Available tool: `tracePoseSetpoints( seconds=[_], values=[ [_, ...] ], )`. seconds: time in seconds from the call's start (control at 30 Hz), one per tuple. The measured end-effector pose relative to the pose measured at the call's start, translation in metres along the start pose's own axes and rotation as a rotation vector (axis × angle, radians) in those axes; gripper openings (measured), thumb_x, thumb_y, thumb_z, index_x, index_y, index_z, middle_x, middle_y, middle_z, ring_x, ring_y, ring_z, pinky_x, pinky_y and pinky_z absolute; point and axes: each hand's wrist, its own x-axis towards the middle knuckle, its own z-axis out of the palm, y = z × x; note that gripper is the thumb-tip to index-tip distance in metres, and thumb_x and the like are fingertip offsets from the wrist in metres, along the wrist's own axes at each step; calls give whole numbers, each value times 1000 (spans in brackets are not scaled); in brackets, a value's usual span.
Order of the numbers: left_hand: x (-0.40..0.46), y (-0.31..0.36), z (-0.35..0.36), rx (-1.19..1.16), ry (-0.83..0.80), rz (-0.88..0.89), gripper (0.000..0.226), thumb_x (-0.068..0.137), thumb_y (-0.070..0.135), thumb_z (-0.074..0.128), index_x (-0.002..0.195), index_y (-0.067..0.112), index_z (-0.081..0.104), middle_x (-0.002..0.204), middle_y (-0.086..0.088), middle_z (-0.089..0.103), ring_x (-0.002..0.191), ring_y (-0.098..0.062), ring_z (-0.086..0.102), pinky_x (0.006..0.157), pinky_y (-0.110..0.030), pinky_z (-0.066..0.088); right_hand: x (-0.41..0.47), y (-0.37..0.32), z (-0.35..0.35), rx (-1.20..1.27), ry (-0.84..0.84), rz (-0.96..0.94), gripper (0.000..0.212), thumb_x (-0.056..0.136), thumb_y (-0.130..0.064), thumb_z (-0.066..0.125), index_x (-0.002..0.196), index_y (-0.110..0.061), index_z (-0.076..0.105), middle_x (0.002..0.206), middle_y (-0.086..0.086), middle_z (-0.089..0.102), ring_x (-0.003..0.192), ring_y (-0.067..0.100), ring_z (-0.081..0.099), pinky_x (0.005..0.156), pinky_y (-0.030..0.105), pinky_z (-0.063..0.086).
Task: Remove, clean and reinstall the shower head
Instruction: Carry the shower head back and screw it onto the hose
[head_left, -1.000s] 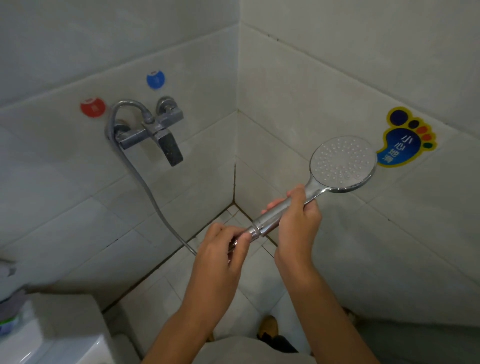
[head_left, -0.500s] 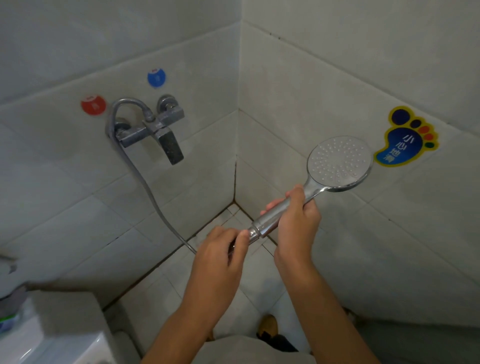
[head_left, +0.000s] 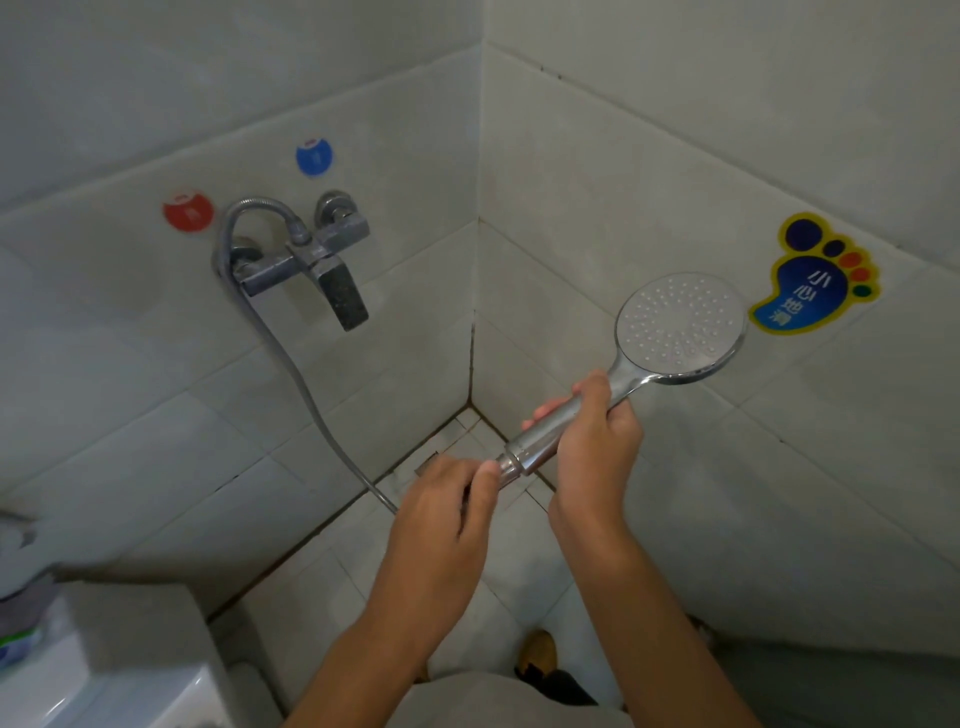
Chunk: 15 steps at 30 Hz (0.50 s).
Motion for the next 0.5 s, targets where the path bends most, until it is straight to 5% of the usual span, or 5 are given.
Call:
tracePoseSetpoints(
  seconds=[0.17, 0.33, 0.5],
  values=[
    [2, -1, -3, -12, 42, 36, 7, 91, 35, 56, 97, 34, 60, 89, 15, 53, 79, -4, 53, 64, -15, 44, 1, 1, -1, -17, -2, -8, 25, 101, -29, 45, 92, -8, 56, 63, 9, 65, 58, 23, 68, 57, 30, 57],
    [0, -1, -3, -85, 46, 13, 29, 82, 29, 71, 98, 38, 49, 93, 17, 48, 79, -5, 53, 62, -15, 46, 2, 2, -1, -16, 1, -13, 25, 101, -29, 45, 93, -9, 57, 67, 12, 66, 59, 25, 69, 58, 31, 57],
    [-2, 2, -1, -46, 10, -35, 32, 90, 55, 36, 112, 37, 51, 95, 14, 50, 82, -3, 52, 64, -17, 44, 0, 0, 1, 2, -9, -7, 24, 101, -29, 46, 90, -9, 55, 60, 8, 63, 54, 22, 66, 53, 29, 55]
  ],
)
